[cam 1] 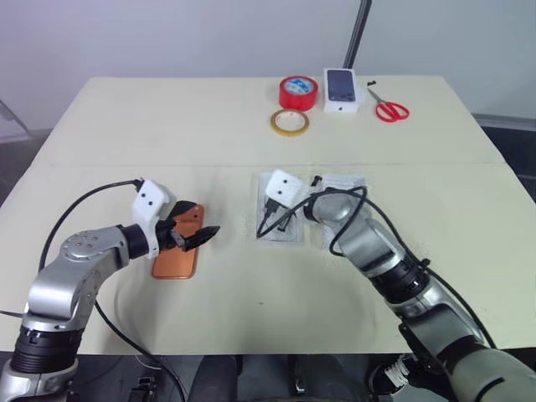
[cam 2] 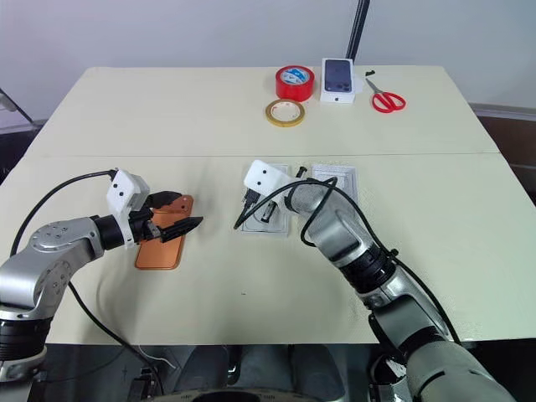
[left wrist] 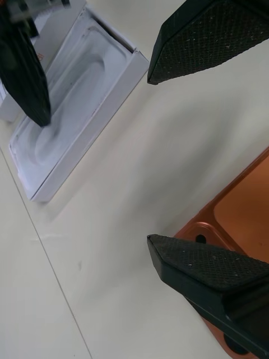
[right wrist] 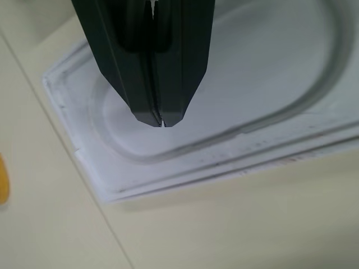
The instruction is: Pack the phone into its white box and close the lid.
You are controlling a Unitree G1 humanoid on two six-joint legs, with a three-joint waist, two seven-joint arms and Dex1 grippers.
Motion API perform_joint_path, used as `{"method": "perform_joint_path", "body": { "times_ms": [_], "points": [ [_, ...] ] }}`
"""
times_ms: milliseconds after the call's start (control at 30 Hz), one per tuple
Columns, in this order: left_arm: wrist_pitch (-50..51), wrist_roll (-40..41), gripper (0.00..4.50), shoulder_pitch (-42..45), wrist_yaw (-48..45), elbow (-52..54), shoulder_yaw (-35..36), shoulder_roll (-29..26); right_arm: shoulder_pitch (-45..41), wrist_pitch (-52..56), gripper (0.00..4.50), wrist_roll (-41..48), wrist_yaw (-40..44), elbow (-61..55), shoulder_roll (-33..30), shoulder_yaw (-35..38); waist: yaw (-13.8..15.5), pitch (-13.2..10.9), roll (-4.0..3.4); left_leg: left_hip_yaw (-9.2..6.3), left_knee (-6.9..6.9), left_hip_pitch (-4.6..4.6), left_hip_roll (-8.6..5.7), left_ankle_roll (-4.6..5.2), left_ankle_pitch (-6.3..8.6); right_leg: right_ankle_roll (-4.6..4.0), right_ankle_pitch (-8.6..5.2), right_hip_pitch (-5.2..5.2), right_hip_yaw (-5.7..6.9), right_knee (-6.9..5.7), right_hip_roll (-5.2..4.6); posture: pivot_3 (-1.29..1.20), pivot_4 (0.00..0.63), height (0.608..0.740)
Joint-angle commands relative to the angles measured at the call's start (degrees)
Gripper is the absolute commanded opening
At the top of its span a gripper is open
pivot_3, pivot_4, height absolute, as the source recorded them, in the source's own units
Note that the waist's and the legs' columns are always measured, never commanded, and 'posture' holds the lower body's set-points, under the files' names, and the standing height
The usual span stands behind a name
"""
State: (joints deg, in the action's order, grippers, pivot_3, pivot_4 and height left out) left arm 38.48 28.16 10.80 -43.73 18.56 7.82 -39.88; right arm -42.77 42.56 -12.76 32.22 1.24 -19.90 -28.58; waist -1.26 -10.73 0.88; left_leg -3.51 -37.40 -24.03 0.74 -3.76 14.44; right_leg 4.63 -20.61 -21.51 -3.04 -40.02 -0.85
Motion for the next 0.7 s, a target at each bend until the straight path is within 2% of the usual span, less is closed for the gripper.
{"method": "perform_joint_path", "body": {
  "times_ms": [33, 133, 267, 700],
  "points": [
    [-0.2, 0.9, 4.50, -0.5, 0.0, 2.3, 1.0, -0.4, -4.0, -3.9, 0.05, -0.7, -2.7, 4.6, 2.3, 2.6, 0.0, 0.0, 0.00, 0.00, 0.00, 0.00, 0.00, 0.00, 0.00, 0.00, 0.00, 0.00, 0.00, 0.00, 0.00, 0.00, 0.150, 0.740],
    [-0.1, 1.1, 4.50, -1.1, 0.3, 2.9, 1.1, -0.2, -5.1, -6.1, 0.05, -0.7, -2.7, 8.4, 3.1, 2.5, -0.1, 0.0, 0.00, 0.00, 0.02, 0.00, 0.00, 0.00, 0.00, 0.00, 0.00, -0.01, 0.00, 0.00, 0.00, 0.00, 0.150, 0.740],
    [0.0, 1.2, 4.50, -2.1, 0.7, 3.7, 1.4, -0.1, -4.1, -7.5, 0.05, -0.1, 1.6, 8.2, 2.2, 1.2, 0.0, 0.0, 0.00, 0.01, 0.02, 0.00, 0.00, 0.00, 0.00, 0.00, 0.00, 0.00, 0.00, 0.00, -0.01, 0.00, 0.150, 0.740],
    [0.3, 2.0, 4.50, -2.8, 1.6, 4.5, 1.2, -0.2, 5.2, -4.2, 0.05, 2.7, 21.0, -14.3, -10.0, -1.5, 0.1, 0.0, 0.00, -0.02, 0.02, 0.01, 0.02, 0.00, 0.00, 0.00, 0.00, 0.03, 0.00, 0.01, 0.00, 0.00, 0.150, 0.740]
  ]
}}
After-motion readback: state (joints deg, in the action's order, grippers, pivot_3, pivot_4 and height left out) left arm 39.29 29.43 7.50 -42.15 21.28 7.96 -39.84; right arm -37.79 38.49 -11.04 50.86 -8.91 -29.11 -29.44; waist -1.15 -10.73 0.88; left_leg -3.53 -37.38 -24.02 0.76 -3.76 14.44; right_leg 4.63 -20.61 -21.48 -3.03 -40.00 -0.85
